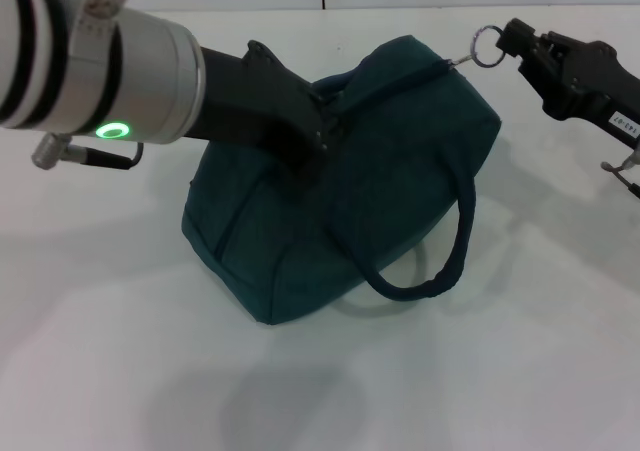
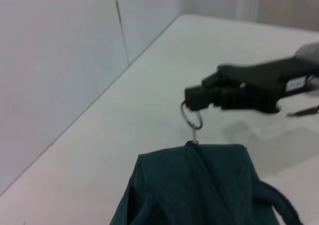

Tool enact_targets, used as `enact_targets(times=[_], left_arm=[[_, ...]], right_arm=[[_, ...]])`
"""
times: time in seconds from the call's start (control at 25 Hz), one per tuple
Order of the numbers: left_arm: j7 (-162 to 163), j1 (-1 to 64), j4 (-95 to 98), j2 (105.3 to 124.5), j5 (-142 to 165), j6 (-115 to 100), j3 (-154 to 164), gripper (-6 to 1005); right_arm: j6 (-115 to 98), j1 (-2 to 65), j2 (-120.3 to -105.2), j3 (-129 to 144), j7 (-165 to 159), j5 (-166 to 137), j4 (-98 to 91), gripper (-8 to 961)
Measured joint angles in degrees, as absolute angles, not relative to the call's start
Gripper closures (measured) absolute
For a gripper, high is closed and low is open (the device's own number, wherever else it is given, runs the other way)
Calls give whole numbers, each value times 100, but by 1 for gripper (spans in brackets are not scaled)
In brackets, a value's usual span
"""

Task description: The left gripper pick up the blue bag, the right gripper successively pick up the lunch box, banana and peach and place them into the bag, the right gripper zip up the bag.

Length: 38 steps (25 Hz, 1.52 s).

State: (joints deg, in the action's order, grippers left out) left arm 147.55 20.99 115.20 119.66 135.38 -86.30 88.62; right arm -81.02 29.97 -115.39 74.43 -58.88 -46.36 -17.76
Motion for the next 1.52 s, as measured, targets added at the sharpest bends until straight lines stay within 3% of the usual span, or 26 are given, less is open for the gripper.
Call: enact_targets(times=[0.68,1.16,1.36,1.52], left_arm=[[14458,1971,11515,11962,12779,-8601,8368,900],[14398,1975,11027,11969,12823,-8428,8258,893],[14276,1969,10741,11971,12824,-8117,8250,890],[14288,1949,10564,11973,12758,-7927,8149,888]], right_arm=[[-6999,3035,-11565,7645,-5888,-4719,-1697,950],[-7472,2939,-11546,7532,-5918,-4418,-1710,952],[-7624,2818,-11544,7388,-5902,-4370,-1707,876],[-7663,2760,-11547,7381,-5901,-4368,-1704,715]])
